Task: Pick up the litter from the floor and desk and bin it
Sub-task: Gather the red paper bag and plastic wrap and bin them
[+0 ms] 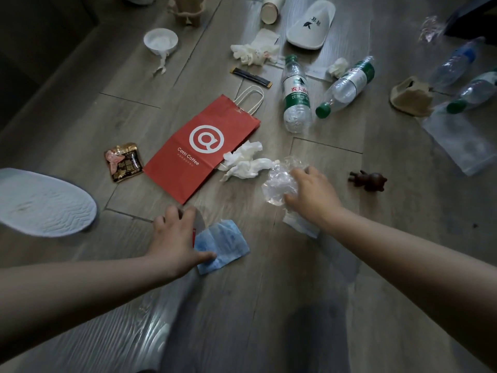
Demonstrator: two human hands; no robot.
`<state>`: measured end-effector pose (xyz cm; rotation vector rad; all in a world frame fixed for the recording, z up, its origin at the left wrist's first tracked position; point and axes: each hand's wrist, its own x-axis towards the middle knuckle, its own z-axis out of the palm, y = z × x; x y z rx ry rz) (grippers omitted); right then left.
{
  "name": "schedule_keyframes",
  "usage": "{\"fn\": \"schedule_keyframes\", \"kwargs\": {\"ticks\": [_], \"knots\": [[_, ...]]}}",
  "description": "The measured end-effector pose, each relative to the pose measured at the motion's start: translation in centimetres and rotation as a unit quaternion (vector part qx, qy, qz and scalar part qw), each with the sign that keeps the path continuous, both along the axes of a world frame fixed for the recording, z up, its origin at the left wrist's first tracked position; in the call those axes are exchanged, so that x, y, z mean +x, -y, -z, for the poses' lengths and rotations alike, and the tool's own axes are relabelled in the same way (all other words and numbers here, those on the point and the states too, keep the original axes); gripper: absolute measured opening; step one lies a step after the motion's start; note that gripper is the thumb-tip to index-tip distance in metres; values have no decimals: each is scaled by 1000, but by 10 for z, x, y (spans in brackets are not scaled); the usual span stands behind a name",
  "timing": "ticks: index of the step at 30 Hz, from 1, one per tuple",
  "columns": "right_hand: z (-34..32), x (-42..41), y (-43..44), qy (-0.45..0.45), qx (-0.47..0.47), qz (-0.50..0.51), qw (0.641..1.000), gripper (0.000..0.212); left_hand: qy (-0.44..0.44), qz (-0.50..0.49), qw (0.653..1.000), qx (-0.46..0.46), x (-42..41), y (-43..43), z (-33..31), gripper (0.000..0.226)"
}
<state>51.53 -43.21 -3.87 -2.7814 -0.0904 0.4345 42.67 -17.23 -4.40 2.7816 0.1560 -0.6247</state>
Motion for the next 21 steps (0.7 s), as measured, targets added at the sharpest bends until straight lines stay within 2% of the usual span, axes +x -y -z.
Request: {"fn": "schedule_keyframes", "kwargs": {"ticks": [3, 6, 9, 13, 17, 21], "knots": [[-21, -12, 13, 9, 33, 30, 999, 45, 2, 6, 1000, -28, 3, 6, 0, 76], [-47, -28, 28, -12, 45, 33, 998, 50, 2, 7, 999, -34, 6, 10, -2, 76], [-57, -45, 38, -66, 9, 2, 998, 55, 2, 16, 999, -46, 8, 12, -2, 83], [-33, -62, 36, -128, -41, -33, 990, 56, -13, 23, 997, -66, 14, 16, -5, 93], [-13, -63, 29, -74, -60, -51, 994, 51, -20, 29, 997, -64, 21, 18, -8, 91], [-8, -54, 23, -54, -52, -52, 996, 52, -35, 26, 996, -76, 23, 18, -7, 68]]}}
